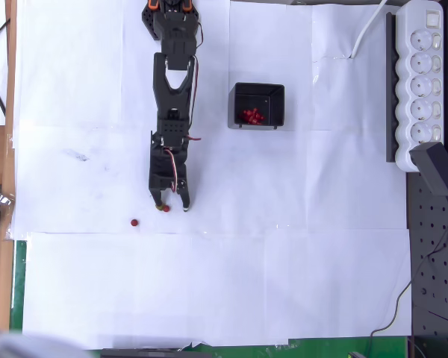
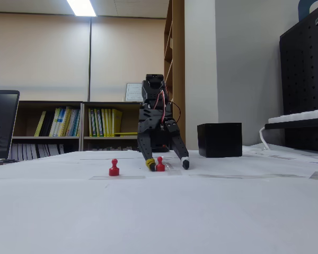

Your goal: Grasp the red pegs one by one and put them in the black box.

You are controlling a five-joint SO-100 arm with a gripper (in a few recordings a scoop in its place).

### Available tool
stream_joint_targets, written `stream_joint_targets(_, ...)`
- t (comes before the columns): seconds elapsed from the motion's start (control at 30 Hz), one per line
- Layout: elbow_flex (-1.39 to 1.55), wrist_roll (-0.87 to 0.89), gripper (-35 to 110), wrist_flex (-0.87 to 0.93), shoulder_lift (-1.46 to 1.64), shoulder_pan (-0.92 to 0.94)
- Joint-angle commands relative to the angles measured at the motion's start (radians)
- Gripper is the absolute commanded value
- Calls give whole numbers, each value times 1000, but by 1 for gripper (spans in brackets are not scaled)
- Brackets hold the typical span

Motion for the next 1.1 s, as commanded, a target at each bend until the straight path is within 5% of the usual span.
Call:
stream_joint_targets(0.0,18,0,23,18,14,23)
stream_joint_targets(0.67,15,-3,0,38,15,31)
stream_joint_targets(1.07,92,-351,0,818,-440,-60)
